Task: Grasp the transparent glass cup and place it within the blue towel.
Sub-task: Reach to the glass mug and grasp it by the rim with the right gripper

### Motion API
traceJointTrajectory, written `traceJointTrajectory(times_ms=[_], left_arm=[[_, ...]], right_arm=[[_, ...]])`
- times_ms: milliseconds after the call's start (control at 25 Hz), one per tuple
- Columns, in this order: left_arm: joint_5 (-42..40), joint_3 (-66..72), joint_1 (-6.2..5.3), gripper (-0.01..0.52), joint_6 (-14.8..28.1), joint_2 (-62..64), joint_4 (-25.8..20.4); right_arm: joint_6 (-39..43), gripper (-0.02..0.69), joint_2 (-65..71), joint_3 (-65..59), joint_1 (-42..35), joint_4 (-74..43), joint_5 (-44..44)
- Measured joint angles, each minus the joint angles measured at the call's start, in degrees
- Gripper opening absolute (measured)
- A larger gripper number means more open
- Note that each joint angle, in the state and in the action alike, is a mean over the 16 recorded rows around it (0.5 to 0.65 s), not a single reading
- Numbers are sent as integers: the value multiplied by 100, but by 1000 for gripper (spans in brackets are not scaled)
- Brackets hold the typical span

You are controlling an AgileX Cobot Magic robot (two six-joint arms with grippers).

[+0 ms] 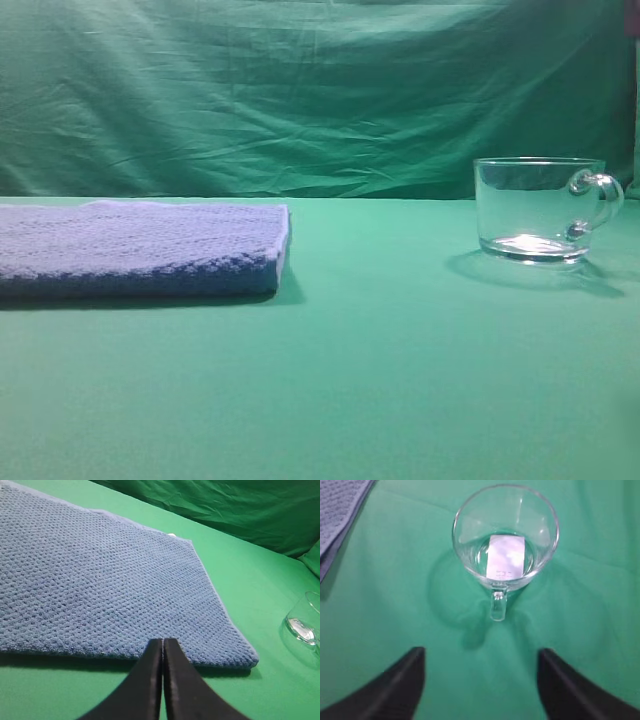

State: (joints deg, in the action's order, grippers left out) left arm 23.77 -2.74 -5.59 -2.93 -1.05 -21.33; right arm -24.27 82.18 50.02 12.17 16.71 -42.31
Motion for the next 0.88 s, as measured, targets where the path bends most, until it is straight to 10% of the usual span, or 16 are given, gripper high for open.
traceJointTrajectory(times_ms=[400, 880], left_arm=[[0, 0, 0, 0, 0, 0, 0], [0, 0, 0, 0, 0, 0, 0]], right_arm=[[-495, 535, 1159, 436, 0, -3, 308], [-874, 218, 1737, 727, 7, -14, 783]])
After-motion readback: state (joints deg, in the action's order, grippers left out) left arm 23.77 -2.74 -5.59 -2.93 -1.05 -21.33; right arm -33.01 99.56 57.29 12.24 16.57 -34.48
